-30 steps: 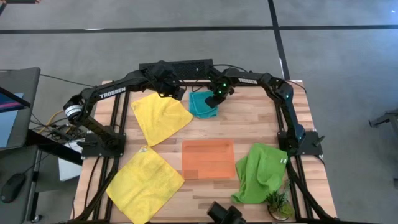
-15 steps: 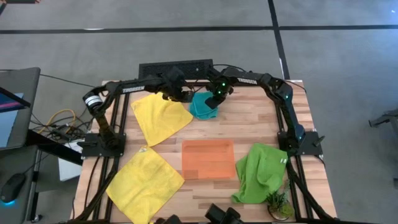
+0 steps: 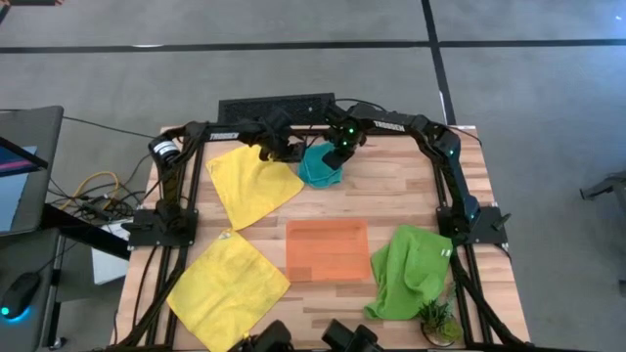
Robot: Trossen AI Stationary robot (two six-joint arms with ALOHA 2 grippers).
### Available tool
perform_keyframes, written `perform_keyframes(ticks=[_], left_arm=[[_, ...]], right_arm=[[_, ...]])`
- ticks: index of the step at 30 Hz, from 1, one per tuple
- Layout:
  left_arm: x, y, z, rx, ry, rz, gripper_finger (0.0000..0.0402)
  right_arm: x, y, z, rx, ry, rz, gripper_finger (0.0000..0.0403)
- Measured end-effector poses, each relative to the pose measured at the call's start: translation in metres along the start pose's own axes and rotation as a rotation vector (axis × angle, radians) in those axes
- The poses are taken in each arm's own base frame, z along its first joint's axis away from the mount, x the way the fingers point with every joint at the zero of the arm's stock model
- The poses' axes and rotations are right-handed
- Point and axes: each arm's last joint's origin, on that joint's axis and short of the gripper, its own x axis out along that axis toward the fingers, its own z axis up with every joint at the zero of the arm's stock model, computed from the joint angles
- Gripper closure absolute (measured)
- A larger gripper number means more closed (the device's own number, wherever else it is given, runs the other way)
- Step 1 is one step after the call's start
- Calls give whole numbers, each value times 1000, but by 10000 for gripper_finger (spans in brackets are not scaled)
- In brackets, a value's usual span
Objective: Fold microfiber towels
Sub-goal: Put the blue towel into the bin
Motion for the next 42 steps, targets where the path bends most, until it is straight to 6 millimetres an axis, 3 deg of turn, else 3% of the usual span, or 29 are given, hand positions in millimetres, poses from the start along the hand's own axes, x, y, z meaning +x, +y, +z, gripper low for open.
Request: perform_keyframes(ticks=[11, 23, 29, 33, 38, 42], left_arm=[[29, 12, 2, -60, 56, -29, 274], [37, 1, 8, -7, 39, -168, 274], [39, -1, 6, -10, 10, -134, 276], [39, -2, 6, 2, -5, -117, 304], [39, -3, 6, 42, -20, -109, 385], [39, -3, 6, 49, -21, -117, 395]], right_arm=[[0, 0, 0, 1, 0, 1, 401], [-1, 0, 0, 1, 2, 3, 400], [-1, 0, 0, 1, 2, 2, 399], [-1, 0, 0, 0, 2, 2, 399], [-1, 0, 0, -6, 2, 1, 399], [-1, 0, 0, -7, 1, 1, 399]])
